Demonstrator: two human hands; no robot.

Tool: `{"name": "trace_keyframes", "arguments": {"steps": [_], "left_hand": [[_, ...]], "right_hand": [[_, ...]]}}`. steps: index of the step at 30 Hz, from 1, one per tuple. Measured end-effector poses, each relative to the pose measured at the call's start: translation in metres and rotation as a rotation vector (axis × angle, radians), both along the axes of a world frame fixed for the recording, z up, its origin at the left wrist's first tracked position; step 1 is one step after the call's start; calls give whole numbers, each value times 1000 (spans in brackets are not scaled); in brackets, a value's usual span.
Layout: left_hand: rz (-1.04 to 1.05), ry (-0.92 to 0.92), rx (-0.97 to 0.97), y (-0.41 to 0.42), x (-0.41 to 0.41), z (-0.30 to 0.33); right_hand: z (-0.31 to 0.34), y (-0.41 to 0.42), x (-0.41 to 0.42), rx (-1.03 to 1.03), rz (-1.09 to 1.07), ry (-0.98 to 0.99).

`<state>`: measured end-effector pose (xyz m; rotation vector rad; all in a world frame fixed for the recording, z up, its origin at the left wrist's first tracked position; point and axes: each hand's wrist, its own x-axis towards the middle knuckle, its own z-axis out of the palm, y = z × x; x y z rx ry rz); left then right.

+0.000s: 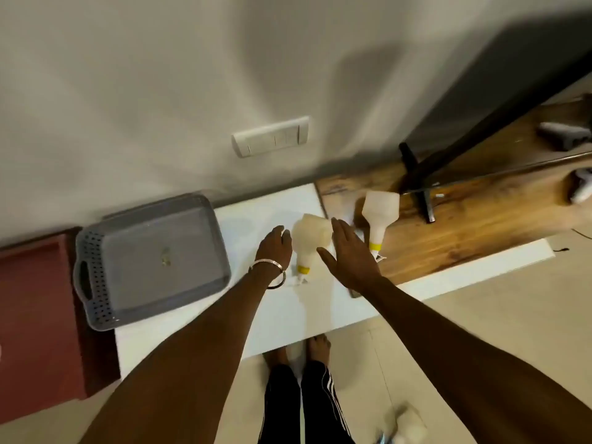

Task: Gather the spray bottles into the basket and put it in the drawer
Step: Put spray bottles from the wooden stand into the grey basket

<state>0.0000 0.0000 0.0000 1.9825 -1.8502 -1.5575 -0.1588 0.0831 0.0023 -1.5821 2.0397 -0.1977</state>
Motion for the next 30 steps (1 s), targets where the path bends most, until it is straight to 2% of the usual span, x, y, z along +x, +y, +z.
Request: {"name": "trace_keyframes", "arguments": {"steps": [6,11,15,17,21,25,30], "left_hand": [[115,93,188,-10,-17,-49],[202,255,346,-17,-20,-62],[227,275,438,-21,-14,-63],[193,276,438,-20,-10,-67],[135,261,368,-27,-5,-62],[131,354,390,-29,-7,-52],[154,384,381,-19,5,-25]], "right_hand": [[-49,-8,0,7,-23,-57],[-69,-14,-3,29,-71,-117],[-73,-29,-11,36,-159,-220],[-73,-34,-13,70,-190,-298],[-68,-40,-17,124,-343,-585],[-64,-37,-18,204,-505,-805],[-47,-27,-12,304,-611,-844]]}}
